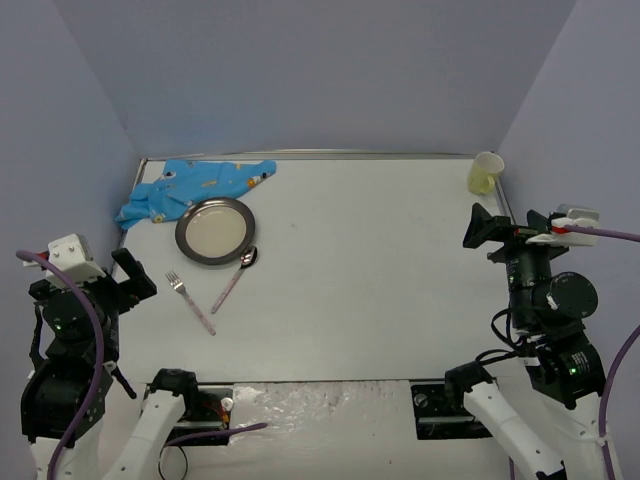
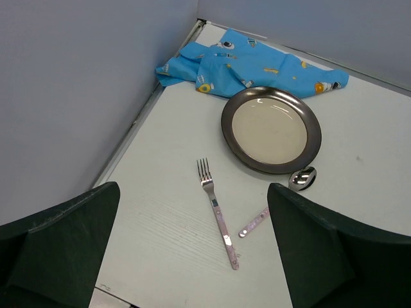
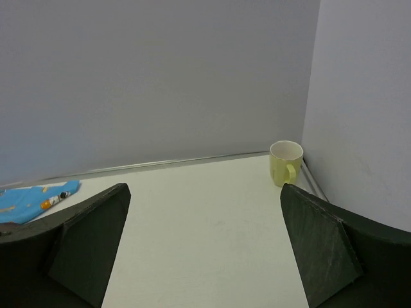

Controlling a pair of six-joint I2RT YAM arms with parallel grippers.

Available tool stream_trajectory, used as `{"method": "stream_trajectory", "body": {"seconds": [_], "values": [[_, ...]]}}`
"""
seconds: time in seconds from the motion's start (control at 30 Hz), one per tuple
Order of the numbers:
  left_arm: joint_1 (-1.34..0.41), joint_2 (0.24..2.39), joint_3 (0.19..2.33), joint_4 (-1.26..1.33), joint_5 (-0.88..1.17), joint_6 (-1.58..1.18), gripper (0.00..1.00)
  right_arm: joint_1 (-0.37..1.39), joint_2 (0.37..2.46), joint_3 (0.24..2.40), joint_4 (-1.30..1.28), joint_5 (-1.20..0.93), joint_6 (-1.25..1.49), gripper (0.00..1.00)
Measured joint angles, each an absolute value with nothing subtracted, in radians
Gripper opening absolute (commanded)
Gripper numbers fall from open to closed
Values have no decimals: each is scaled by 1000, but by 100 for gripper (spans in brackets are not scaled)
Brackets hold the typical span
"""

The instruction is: Set the dinner table for one person

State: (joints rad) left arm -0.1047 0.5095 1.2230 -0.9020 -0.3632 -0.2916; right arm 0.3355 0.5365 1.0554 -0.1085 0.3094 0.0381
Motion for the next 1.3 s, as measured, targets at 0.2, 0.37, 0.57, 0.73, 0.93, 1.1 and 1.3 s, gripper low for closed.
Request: {"method": "stream_trajectory", "body": {"seconds": [0.2, 0.37, 0.57, 0.73, 0.93, 1.1, 1.3], "values": [[-105, 521, 1212, -901, -338, -298, 97, 336, 547, 1045, -97, 279, 61, 100], [-105, 635, 1223, -898, -301, -338, 97, 336, 594, 1004, -92, 223, 119, 100], [-105, 909, 1249, -809, -244, -387, 97, 336, 677, 934, -96, 154, 212, 100], [-53, 1234, 1359, -658, -182, -421, 97, 336, 757, 914, -95, 78, 274, 100], [72, 1574, 1493, -472, -154, -457, 97, 336, 881, 914, -94, -51, 295, 100], [119, 1838, 1702, -403, -147, -478, 97, 339, 949, 912, -88, -120, 296, 100], [120, 2102, 1929, -390, -158, -489, 97, 341, 981, 891, -39, -184, 300, 100]]}}
